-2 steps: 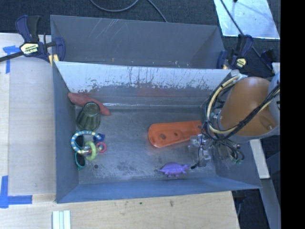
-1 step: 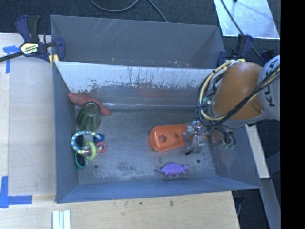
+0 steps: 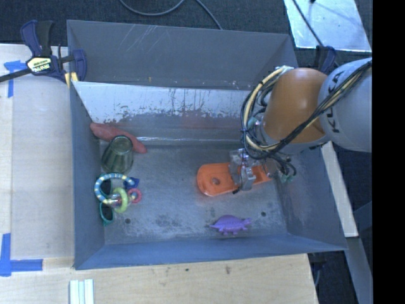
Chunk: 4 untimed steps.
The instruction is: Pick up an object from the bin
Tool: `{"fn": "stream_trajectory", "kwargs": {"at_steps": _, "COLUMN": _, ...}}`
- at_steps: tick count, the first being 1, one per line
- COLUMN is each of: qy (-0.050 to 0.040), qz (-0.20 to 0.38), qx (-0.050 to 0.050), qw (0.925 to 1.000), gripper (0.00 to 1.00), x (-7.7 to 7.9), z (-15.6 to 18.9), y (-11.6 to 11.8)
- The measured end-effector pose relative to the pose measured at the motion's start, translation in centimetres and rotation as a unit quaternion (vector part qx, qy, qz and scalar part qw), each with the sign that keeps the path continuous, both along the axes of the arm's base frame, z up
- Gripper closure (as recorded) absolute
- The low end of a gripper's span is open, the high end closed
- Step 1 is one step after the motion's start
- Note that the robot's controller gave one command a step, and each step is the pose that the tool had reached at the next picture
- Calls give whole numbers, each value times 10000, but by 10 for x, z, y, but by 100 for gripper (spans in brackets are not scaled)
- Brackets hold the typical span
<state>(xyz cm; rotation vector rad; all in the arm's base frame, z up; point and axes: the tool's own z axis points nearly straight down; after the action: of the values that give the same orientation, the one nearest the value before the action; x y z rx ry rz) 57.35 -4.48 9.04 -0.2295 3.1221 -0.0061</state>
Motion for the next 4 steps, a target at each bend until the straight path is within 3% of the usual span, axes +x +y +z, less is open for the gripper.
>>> {"fn": "stream_trajectory", "kwargs": {"at_steps": 1, "qy": -143, "qz": 379, "qx": -8, "qw": 9992, "gripper": 0, "x": 0, "z": -10, "y": 21}}
{"fn": "stream_trajectory", "kwargs": {"at_steps": 3, "qy": -114, "qz": 720, "qx": -55, "qw": 9973, "gripper": 0, "x": 9, "z": -10, "y": 30}}
{"fn": "stream_trajectory", "kwargs": {"at_steps": 4, "qy": -256, "qz": 1257, "qx": -90, "qw": 9917, "gripper": 0, "x": 10, "z": -10, "y": 59}}
